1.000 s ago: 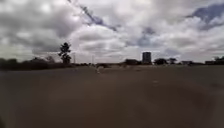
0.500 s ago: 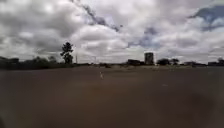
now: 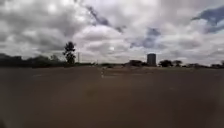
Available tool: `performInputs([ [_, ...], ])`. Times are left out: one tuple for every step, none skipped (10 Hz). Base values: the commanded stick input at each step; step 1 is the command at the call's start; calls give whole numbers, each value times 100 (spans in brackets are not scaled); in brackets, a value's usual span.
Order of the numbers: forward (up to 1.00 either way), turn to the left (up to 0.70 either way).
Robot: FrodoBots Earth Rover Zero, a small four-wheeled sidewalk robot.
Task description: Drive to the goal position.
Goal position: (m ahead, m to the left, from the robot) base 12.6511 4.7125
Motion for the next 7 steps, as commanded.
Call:
performInputs([
  [85,0],
  [85,0],
  [85,0],
  [85,0],
  [85,0],
  [85,0],
  [85,0],
])
